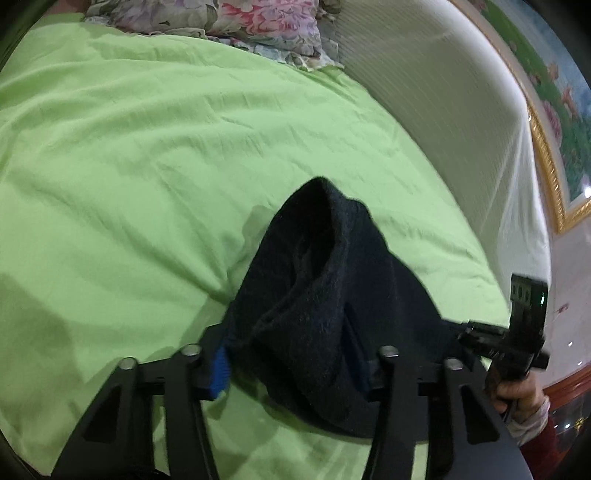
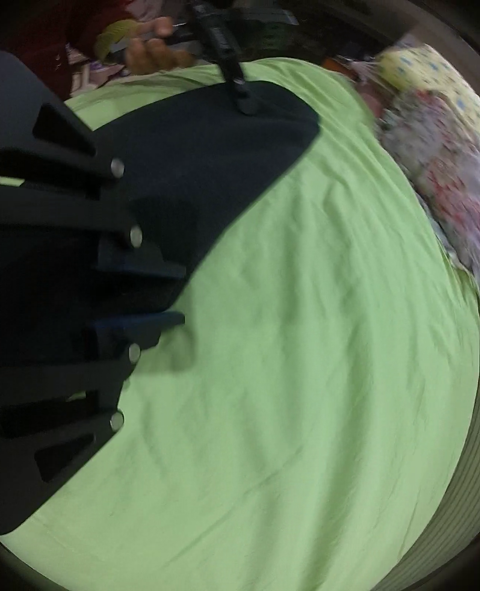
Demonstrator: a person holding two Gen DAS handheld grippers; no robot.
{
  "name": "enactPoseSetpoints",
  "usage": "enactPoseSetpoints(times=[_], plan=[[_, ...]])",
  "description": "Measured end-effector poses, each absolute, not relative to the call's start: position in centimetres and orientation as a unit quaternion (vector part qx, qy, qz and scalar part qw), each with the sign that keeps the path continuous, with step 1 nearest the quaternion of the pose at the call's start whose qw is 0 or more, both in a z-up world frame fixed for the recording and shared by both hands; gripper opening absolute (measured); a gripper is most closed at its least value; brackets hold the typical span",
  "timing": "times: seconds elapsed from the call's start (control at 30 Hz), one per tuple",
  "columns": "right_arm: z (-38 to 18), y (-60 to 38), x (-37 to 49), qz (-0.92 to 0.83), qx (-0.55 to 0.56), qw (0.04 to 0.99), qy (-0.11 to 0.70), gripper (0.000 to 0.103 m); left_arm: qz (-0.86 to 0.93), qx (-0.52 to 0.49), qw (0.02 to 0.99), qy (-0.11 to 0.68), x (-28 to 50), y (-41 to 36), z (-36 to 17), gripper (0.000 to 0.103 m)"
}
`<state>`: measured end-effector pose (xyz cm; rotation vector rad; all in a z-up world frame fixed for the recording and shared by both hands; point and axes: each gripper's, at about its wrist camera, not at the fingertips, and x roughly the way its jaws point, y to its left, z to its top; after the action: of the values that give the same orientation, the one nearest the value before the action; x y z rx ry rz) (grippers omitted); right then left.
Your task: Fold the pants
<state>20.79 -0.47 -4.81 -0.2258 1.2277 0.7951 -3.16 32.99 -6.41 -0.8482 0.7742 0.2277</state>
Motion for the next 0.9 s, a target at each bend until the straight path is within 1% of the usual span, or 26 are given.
enactPoseSetpoints(times=[0.1, 0.17, 0.2, 0.23, 0.33, 0.4, 0.43, 0.5, 0.53, 0.6, 0.67, 0.73, 0.77, 0.8, 0.87, 0.9], plan=[[-2.7, -0.7, 20.4, 0.345, -0.105, 0.767, 0.530, 0.010, 0.084, -0.411, 0.835, 0.356, -3.4, 32.9, -6.1, 0.022], [-1.0, -1.5, 20.9, 0.333, -0.085, 0.793, 0.503, 0.007, 0.076, -0.405, 0.842, 0.348, -3.9, 32.7, -5.1, 0.021], [-0.4, -1.9, 21.1, 0.326, -0.074, 0.804, 0.492, 0.004, 0.071, -0.400, 0.848, 0.340, -4.4, 32.5, -4.3, 0.021], [-0.1, -2.2, 21.4, 0.317, -0.062, 0.814, 0.483, 0.004, 0.069, -0.396, 0.853, 0.333, -4.6, 32.4, -3.9, 0.021], [-2.1, -1.5, 21.9, 0.304, -0.063, 0.815, 0.489, 0.004, 0.079, -0.358, 0.867, 0.336, -4.4, 32.0, -3.4, 0.021], [-3.9, -0.5, 22.1, 0.294, -0.076, 0.811, 0.500, 0.004, 0.092, -0.350, 0.858, 0.365, -3.5, 32.2, -4.8, 0.022], [-4.5, -0.2, 22.2, 0.282, -0.080, 0.818, 0.496, 0.004, 0.095, -0.355, 0.852, 0.373, -3.3, 32.4, -5.3, 0.024], [-4.8, -0.7, 22.2, 0.252, -0.066, 0.838, 0.479, 0.004, 0.101, -0.364, 0.844, 0.379, -3.5, 33.1, -5.7, 0.038], [-4.5, -1.1, 22.1, 0.241, -0.061, 0.845, 0.473, 0.004, 0.109, -0.362, 0.846, 0.376, -3.9, 33.3, -5.3, 0.041], [-3.6, -3.1, 21.5, 0.222, -0.024, 0.855, 0.467, 0.006, 0.137, -0.341, 0.856, 0.363, -5.1, 33.5, -3.8, 0.059], [-2.7, -5.5, 20.1, 0.222, 0.028, 0.859, 0.460, 0.007, 0.158, -0.317, 0.866, 0.352, -6.1, 33.6, -2.2, 0.060], [-2.1, -7.8, 18.0, 0.223, 0.059, 0.865, 0.445, 0.013, 0.153, -0.314, 0.870, 0.348, -6.6, 33.4, -1.4, 0.060], [-1.8, -9.3, 16.6, 0.214, 0.075, 0.869, 0.440, 0.024, 0.149, -0.314, 0.871, 0.347, -6.7, 33.2, -1.0, 0.060], [-1.7, -11.0, 15.0, 0.203, 0.094, 0.873, 0.434, 0.045, 0.141, -0.311, 0.874, 0.346, -6.4, 32.6, -0.4, 0.061], [-1.6, -14.1, 12.6, 0.187, 0.123, 0.880, 0.418, 0.067, 0.125, -0.301, 0.879, 0.348, -5.9, 31.2, 0.3, 0.064], [-1.6, -15.4, 11.2, 0.176, 0.136, 0.884, 0.411, 0.068, 0.116, -0.294, 0.882, 0.350, -5.6, 30.3, 0.6, 0.066]])
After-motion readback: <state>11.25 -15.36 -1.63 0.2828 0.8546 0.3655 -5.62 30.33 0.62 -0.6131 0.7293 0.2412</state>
